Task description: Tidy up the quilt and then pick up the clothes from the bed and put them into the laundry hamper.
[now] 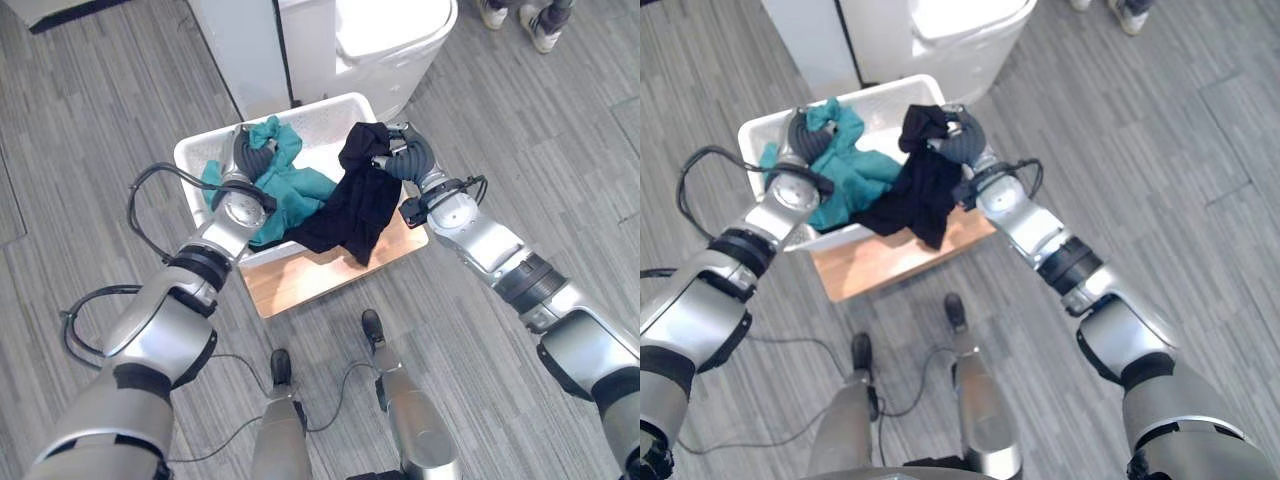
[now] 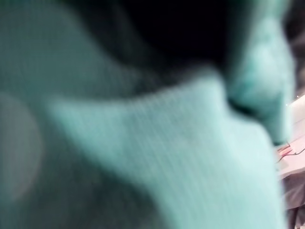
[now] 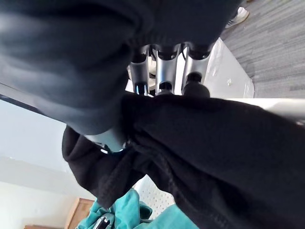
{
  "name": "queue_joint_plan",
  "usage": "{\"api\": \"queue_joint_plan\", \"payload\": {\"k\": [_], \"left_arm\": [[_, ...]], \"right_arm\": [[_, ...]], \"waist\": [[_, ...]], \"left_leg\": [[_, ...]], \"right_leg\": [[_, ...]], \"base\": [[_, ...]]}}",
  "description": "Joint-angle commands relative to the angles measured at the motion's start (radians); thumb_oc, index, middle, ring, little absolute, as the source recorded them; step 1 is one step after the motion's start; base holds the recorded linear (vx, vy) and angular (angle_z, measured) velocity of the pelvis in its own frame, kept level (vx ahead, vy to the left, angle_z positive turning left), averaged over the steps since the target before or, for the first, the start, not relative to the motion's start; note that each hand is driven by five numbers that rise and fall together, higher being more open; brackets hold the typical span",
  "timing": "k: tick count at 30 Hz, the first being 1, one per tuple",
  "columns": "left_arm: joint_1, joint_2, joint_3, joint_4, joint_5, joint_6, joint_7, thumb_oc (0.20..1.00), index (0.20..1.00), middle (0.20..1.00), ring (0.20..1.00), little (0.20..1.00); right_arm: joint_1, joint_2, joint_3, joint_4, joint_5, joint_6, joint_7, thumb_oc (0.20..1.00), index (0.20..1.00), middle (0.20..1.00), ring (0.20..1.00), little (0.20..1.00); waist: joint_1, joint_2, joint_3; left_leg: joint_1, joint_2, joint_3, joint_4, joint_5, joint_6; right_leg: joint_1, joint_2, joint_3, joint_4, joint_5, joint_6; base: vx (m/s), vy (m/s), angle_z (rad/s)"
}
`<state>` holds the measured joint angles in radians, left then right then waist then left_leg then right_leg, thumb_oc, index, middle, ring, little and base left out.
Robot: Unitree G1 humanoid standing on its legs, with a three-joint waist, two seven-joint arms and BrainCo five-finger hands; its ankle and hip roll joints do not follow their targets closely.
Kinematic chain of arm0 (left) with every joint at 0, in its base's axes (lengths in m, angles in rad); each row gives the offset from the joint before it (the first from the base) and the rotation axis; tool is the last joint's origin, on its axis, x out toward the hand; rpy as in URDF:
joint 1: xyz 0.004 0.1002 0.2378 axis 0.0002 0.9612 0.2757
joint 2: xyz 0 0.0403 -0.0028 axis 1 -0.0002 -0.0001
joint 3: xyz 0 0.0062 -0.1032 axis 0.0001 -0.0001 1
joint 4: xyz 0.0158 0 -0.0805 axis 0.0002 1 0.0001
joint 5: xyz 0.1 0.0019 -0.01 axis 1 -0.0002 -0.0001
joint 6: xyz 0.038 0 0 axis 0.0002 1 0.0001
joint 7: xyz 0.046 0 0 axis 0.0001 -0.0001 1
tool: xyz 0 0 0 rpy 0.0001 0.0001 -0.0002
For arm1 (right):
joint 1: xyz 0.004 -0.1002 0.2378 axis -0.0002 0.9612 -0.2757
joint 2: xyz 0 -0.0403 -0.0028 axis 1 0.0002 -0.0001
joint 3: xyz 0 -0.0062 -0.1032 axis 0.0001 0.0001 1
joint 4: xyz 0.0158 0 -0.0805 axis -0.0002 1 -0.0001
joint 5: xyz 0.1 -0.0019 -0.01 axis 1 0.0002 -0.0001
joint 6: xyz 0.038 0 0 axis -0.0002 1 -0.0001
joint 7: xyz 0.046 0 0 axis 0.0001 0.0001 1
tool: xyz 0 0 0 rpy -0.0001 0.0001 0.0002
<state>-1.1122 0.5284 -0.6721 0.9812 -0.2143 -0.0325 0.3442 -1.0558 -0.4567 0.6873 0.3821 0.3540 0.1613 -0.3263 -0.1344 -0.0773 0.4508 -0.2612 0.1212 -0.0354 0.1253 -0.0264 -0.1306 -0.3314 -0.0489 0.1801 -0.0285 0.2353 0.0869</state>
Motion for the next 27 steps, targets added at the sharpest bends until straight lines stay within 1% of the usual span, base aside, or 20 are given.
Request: {"api": "queue_joint_plan", "payload": {"k": [1,2,3,4,6,7,10,11,12,14,15,17,18,19,20,21,22,23,26,27], "left_arm": [[-0.170,0.027,0.001,0.028,0.030,0.022,0.061,0.200,0.200,0.200,0.200,0.200],[-0.183,0.019,0.007,0.038,0.016,0.062,0.078,0.200,0.200,0.200,0.200,0.200],[-0.184,0.018,0.007,0.038,0.017,0.066,0.080,0.200,0.200,0.200,0.200,0.200],[-0.194,0.014,0.009,0.047,0.001,0.097,0.099,0.200,0.200,0.200,0.200,0.200],[-0.203,0.010,0.011,0.055,-0.002,0.110,0.108,0.200,0.200,0.200,0.200,0.200],[-0.213,0.009,0.013,0.061,-0.013,0.125,0.113,0.200,0.200,0.200,0.200,0.200],[-0.243,0.011,0.004,0.082,-0.015,0.138,0.097,0.200,0.200,0.200,0.200,0.200],[-0.246,0.011,0.003,0.083,-0.015,0.137,0.093,0.200,0.200,0.200,0.200,0.200],[-0.264,0.010,0.001,0.086,-0.004,0.133,0.076,0.200,0.200,0.200,0.200,0.200],[-0.279,0.012,-0.005,0.085,-0.003,0.135,0.068,0.200,0.200,0.200,0.200,0.200],[-0.294,0.016,-0.009,0.079,-0.009,0.144,0.062,0.200,0.200,0.200,0.200,0.200],[-0.310,0.025,-0.010,0.070,-0.040,0.168,0.077,0.200,0.200,0.200,0.200,0.200],[-0.321,0.029,-0.010,0.067,-0.063,0.189,0.100,0.373,0.373,0.373,0.373,0.373],[-0.323,0.030,-0.010,0.067,-0.073,0.196,0.106,0.520,0.520,0.520,0.520,0.520],[-0.330,0.033,-0.006,0.068,-0.102,0.210,0.113,1.000,1.000,1.000,1.000,1.000],[-0.335,0.029,0.001,0.068,-0.124,0.216,0.130,1.000,1.000,1.000,1.000,1.000],[-0.336,0.028,0.003,0.068,-0.124,0.214,0.129,1.000,1.000,1.000,1.000,1.000],[-0.341,0.025,0.002,0.066,-0.098,0.217,0.122,1.000,1.000,1.000,1.000,1.000],[-0.348,0.020,-0.007,0.065,-0.090,0.218,0.130,1.000,1.000,1.000,1.000,1.000],[-0.356,0.014,-0.014,0.063,-0.073,0.240,0.125,1.000,1.000,1.000,1.000,1.000]], "right_arm": [[-0.169,0.027,-0.010,0.040,-0.032,-0.036,0.003,0.200,0.200,0.200,0.200,0.200],[-0.193,0.042,0.006,0.070,-0.043,-0.038,0.018,0.200,0.200,0.200,0.200,0.200],[-0.195,0.044,0.008,0.072,-0.044,-0.039,0.019,0.200,0.200,0.200,0.200,0.200],[-0.220,0.057,0.027,0.097,-0.071,-0.047,0.039,0.200,0.200,0.200,0.200,0.200],[-0.251,0.068,0.047,0.121,-0.085,-0.049,0.039,0.200,0.200,0.200,0.200,0.200],[-0.279,0.081,0.065,0.144,-0.108,-0.070,0.044,0.200,0.200,0.200,0.200,0.200],[-0.369,0.111,0.100,0.178,-0.165,-0.101,0.033,0.200,0.200,0.200,0.200,0.200],[-0.378,0.112,0.102,0.182,-0.165,-0.099,0.027,0.200,0.200,0.200,0.200,0.200],[-0.431,0.119,0.121,0.209,-0.186,-0.078,0.016,0.200,0.200,0.200,0.200,0.200],[-0.464,0.122,0.141,0.235,-0.192,-0.058,-0.004,0.200,0.200,0.200,0.200,0.200],[-0.496,0.119,0.162,0.269,-0.159,-0.038,-0.030,0.200,0.200,0.200,0.200,0.200],[-0.524,0.118,0.187,0.316,-0.150,-0.008,-0.040,0.200,0.200,0.200,0.200,0.200],[-0.535,0.120,0.204,0.344,-0.130,0.017,-0.047,0.200,0.200,0.200,0.200,0.200],[-0.537,0.120,0.207,0.349,-0.124,0.022,-0.053,0.200,0.200,0.200,0.200,0.200],[-0.536,0.122,0.210,0.377,-0.114,0.017,-0.065,0.200,0.200,0.200,0.200,0.200],[-0.533,0.135,0.206,0.414,-0.065,0.056,-0.104,1.000,1.000,1.000,1.000,1.000],[-0.529,0.140,0.201,0.430,-0.057,0.069,-0.111,1.000,1.000,1.000,1.000,1.000],[-0.520,0.151,0.183,0.474,-0.054,0.069,-0.100,1.000,1.000,1.000,1.000,1.000],[-0.516,0.159,0.176,0.512,-0.074,0.080,-0.072,1.000,1.000,1.000,1.000,1.000],[-0.515,0.164,0.178,0.537,-0.071,0.072,-0.076,1.000,1.000,1.000,1.000,1.000]], "waist": [[0.030,0.014,0.000],[0.034,0.016,0.007],[0.034,0.016,0.008],[0.040,0.021,0.013],[0.047,0.024,0.019],[0.054,0.028,0.023],[0.074,0.033,0.025],[0.076,0.032,0.025],[0.090,0.026,0.022],[0.098,0.022,0.020],[0.108,0.017,0.020],[0.118,0.013,0.020],[0.122,0.011,0.020],[0.122,0.011,0.021],[0.125,0.011,0.023],[0.128,0.012,0.028],[0.128,0.013,0.029],[0.130,0.015,0.032],[0.132,0.014,0.034],[0.132,0.015,0.037]], "left_leg": [[-0.078,-0.050,-0.037,-0.036,0.079,0.063],[-0.087,-0.052,-0.033,-0.037,0.081,0.064],[-0.089,-0.052,-0.033,-0.037,0.081,0.064],[-0.095,-0.054,-0.033,-0.042,0.086,0.063],[-0.099,-0.057,-0.034,-0.044,0.090,0.063],[-0.101,-0.060,-0.037,-0.048,0.093,0.064],[-0.110,-0.066,-0.045,-0.056,0.103,0.062],[-0.113,-0.066,-0.047,-0.056,0.104,0.062],[-0.123,-0.066,-0.052,-0.061,0.110,0.060],[-0.130,-0.064,-0.055,-0.067,0.115,0.057],[-0.139,-0.061,-0.060,-0.073,0.122,0.053],[-0.148,-0.055,-0.064,-0.083,0.130,0.047],[-0.155,-0.054,-0.066,-0.088,0.134,0.045],[-0.156,-0.054,-0.067,-0.089,0.135,0.044],[-0.161,-0.053,-0.068,-0.089,0.136,0.043],[-0.169,-0.050,-0.070,-0.086,0.138,0.040],[-0.172,-0.050,-0.071,-0.085,0.138,0.040],[-0.175,-0.049,-0.070,-0.085,0.138,0.039],[-0.179,-0.047,-0.069,-0.085,0.139,0.038],[-0.179,-0.047,-0.069,-0.084,0.139,0.038]], "right_leg": [[-0.025,-0.010,-0.006,0.092,-0.114,0.026],[-0.034,-0.011,-0.011,0.091,-0.114,0.025],[-0.036,-0.012,-0.011,0.092,-0.114,0.025],[-0.041,-0.013,-0.017,0.088,-0.112,0.024],[-0.043,-0.015,-0.023,0.087,-0.110,0.022],[-0.045,-0.017,-0.030,0.084,-0.108,0.020],[-0.051,-0.018,-0.043,0.085,-0.108,0.018],[-0.053,-0.019,-0.046,0.085,-0.107,0.019],[-0.059,-0.019,-0.056,0.080,-0.102,0.020],[-0.063,-0.018,-0.065,0.074,-0.098,0.019],[-0.067,-0.018,-0.076,0.069,-0.095,0.019],[-0.073,-0.019,-0.090,0.064,-0.092,0.018],[-0.079,-0.019,-0.097,0.061,-0.091,0.017],[-0.081,-0.018,-0.098,0.061,-0.090,0.017],[-0.086,-0.019,-0.104,0.063,-0.090,0.016],[-0.095,-0.020,-0.112,0.068,-0.090,0.015],[-0.098,-0.021,-0.114,0.069,-0.091,0.014],[-0.102,-0.022,-0.117,0.070,-0.092,0.012],[-0.105,-0.022,-0.122,0.068,-0.089,0.010],[-0.107,-0.019,-0.124,0.075,-0.093,0.008]], "base": [[-0.03,0.029,0.08],[-0.03,0.015,0.06],[-0.02,0.009,0.07],[0.00,-0.001,0.07],[-0.01,-0.002,0.05],[0.00,0.000,0.00],[0.02,-0.025,0.02],[0.04,-0.127,0.06],[0.03,-0.154,0.09],[0.02,-0.149,0.18],[0.02,-0.145,0.25],[0.02,-0.139,0.27],[0.01,-0.073,0.21],[0.01,-0.062,0.17],[0.01,-0.043,0.15],[0.01,-0.039,0.15],[0.02,-0.028,0.15],[0.01,-0.012,0.13],[0.02,-0.025,0.08],[0.02,-0.024,0.04]]}}
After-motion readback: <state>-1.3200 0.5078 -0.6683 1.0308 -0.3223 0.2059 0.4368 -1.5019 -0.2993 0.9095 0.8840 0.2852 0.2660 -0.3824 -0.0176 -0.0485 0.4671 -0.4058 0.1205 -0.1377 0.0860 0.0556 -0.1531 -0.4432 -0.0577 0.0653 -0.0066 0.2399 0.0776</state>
